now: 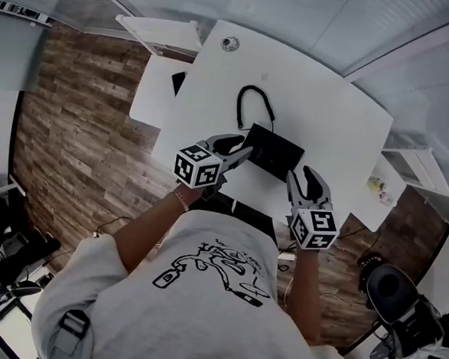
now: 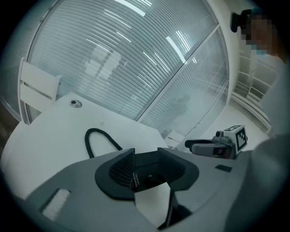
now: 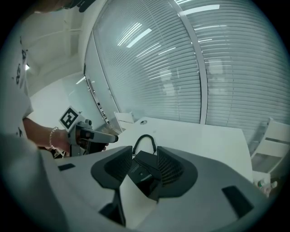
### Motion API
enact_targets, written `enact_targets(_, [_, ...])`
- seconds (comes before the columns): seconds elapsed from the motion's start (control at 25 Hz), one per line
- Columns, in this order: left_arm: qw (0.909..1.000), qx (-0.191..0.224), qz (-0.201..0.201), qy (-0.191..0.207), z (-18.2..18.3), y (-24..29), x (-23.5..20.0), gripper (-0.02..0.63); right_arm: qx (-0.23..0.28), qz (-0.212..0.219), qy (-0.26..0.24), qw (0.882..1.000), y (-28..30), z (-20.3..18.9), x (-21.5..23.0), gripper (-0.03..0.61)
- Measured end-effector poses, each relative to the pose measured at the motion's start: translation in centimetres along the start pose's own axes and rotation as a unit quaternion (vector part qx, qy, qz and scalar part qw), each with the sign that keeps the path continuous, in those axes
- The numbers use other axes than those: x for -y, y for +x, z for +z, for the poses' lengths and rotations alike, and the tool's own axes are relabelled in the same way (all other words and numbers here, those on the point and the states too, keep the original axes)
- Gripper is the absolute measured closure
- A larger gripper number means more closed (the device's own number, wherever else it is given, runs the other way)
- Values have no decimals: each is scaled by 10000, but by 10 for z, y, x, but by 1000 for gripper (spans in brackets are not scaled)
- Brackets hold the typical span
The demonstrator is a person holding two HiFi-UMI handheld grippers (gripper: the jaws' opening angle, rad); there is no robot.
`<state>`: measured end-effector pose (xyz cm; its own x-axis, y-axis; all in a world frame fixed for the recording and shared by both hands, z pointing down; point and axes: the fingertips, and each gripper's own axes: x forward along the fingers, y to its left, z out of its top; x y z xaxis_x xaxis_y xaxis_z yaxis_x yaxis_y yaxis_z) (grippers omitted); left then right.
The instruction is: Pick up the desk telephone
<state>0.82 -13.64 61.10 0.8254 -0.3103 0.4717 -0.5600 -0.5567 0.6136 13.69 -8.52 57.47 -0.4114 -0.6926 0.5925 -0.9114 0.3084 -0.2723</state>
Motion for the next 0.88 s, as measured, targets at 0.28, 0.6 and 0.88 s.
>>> enact_targets(0.28, [9989,-458,87,-93,-34,27,-24,445,-428,52,442,9981,19,-46,17,413])
enact_targets(0.6, [9963,-813,203,-214,-64,52,-50,428,-718,191,1068,9915,43,-78,31,374])
enact_targets(0.88, [9938,-944,375,-456,-82,59,-66,382,-792,206,1592,9839,53,-98,42,360])
